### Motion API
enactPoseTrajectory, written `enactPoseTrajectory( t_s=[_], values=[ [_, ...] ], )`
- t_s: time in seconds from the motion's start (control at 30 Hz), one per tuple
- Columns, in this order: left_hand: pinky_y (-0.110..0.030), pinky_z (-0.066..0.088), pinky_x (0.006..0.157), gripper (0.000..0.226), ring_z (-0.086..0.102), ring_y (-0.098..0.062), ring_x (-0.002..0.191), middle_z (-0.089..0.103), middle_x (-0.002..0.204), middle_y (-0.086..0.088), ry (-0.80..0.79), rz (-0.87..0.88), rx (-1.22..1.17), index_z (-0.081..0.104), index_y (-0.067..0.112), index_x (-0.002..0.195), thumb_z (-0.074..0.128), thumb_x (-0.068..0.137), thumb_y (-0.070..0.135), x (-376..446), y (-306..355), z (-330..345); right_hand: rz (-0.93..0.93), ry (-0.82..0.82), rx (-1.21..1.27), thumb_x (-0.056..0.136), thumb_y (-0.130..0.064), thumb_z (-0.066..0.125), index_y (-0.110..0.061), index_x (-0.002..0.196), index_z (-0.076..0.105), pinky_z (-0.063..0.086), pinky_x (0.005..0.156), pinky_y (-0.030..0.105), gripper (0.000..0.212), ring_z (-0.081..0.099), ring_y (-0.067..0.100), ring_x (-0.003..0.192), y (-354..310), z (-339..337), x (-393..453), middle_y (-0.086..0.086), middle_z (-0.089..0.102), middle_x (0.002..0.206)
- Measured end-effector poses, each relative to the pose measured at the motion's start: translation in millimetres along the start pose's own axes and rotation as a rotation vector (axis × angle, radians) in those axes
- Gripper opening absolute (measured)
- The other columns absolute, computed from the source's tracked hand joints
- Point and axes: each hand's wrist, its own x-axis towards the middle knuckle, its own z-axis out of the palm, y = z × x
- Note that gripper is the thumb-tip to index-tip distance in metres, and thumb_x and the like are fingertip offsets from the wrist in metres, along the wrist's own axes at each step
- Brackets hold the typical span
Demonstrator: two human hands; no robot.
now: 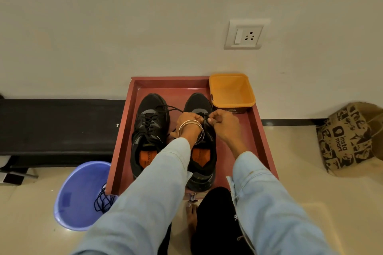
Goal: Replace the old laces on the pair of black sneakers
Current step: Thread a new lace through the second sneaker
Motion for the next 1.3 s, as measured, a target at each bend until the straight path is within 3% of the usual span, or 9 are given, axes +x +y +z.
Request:
enactPoseTrajectory(
  t_s=[0.07,0.2,0.43,0.57,0.8,0.9,1.0,1.13,1.3],
  values=[
    [-0.021,0.038,0.06,0.016,0.048,-0.016,0.074,0.054,0.082,-0.006,-0.054,0.09,0.052,0.065,0.012,0.08,0.053,0.089,0.005,-1.7,-3.4,-3.2,-0.011,0.086,0.039,0.088,-0.021,0.067,-0.019,0.088,0.07,0.05,0.074,0.028,0.003,0.064,0.013,0.086,-2.3,6.2,-1.7,-0.002,0.071,0.087],
    [-0.031,0.044,0.091,0.021,0.057,-0.026,0.103,0.058,0.113,-0.007,0.017,0.233,0.231,0.071,0.017,0.106,0.054,0.094,0.021,-6.1,-13.4,-2.6,-0.049,0.156,0.065,0.089,-0.014,0.063,-0.013,0.087,0.071,0.039,0.066,0.022,0.008,0.06,0.012,0.079,-6.1,14.7,-6.3,-0.001,0.068,0.083],
    [-0.046,0.043,0.098,0.05,0.047,-0.025,0.118,0.045,0.124,-0.003,0.033,0.426,0.396,0.051,0.034,0.131,0.064,0.082,0.037,-27.1,-37.7,-21.7,0.005,0.181,0.242,0.093,-0.009,0.047,-0.009,0.093,0.059,0.05,0.077,0.035,0.013,0.063,0.022,0.09,-11.8,2.0,-5.6,0.009,0.066,0.096],
    [-0.047,0.034,0.101,0.061,0.036,-0.026,0.124,0.039,0.129,-0.003,0.153,0.368,0.493,0.045,0.031,0.133,0.068,0.077,0.042,-44.8,-43.7,-23.6,0.003,0.226,0.493,0.096,-0.013,0.043,-0.016,0.081,0.056,0.056,0.082,0.042,0.02,0.068,0.027,0.088,-41.1,-37.3,-15.8,0.008,0.069,0.087],
    [-0.046,0.033,0.098,0.038,0.041,-0.027,0.12,0.045,0.124,-0.004,0.246,0.351,0.561,0.054,0.023,0.114,0.064,0.081,0.041,-59.6,-40.8,-17.2,-0.344,0.448,1.043,0.097,-0.007,0.043,-0.014,0.083,0.053,0.047,0.053,0.03,0.019,0.047,0.016,0.052,-122.7,-140.9,-50.7,0.005,0.053,0.065],
    [-0.047,0.035,0.097,0.039,0.047,-0.027,0.117,0.046,0.124,-0.004,0.214,0.361,0.57,0.051,0.021,0.116,0.063,0.083,0.038,-57.6,-39.0,-17.0,-0.416,0.538,0.705,0.09,-0.009,0.052,-0.02,0.082,0.06,0.042,0.057,0.027,0.016,0.049,0.01,0.061,-122.2,-133.5,-35.8,-0.002,0.056,0.07],
    [-0.047,0.04,0.096,0.041,0.048,-0.029,0.117,0.045,0.127,-0.005,0.203,0.373,0.593,0.049,0.02,0.12,0.062,0.084,0.037,-54.1,-39.4,-15.8,-0.407,0.287,0.127,0.088,-0.007,0.059,-0.017,0.092,0.068,0.041,0.066,0.018,0.014,0.052,0.001,0.062,-93.7,-88.1,-18.7,-0.005,0.062,0.076],
    [-0.045,0.048,0.09,0.044,0.051,-0.03,0.113,0.045,0.128,-0.008,0.202,0.405,0.597,0.048,0.015,0.12,0.064,0.084,0.035,-47.6,-41.2,-14.8,-0.32,-0.022,-0.392,0.09,-0.013,0.06,-0.008,0.116,0.067,0.049,0.092,0.035,0.027,0.062,0.027,0.101,-34.5,-22.1,2.2,0.013,0.067,0.111],
    [-0.041,0.049,0.087,0.04,0.054,-0.028,0.108,0.047,0.125,-0.005,0.207,0.447,0.532,0.049,0.016,0.116,0.067,0.083,0.028,-43.3,-45.6,-15.9,-0.16,0.04,-0.399,0.086,-0.018,0.063,-0.012,0.093,0.074,0.055,0.077,0.042,0.015,0.063,0.032,0.091,-3.8,5.4,7.4,0.013,0.069,0.091]
  ],
)
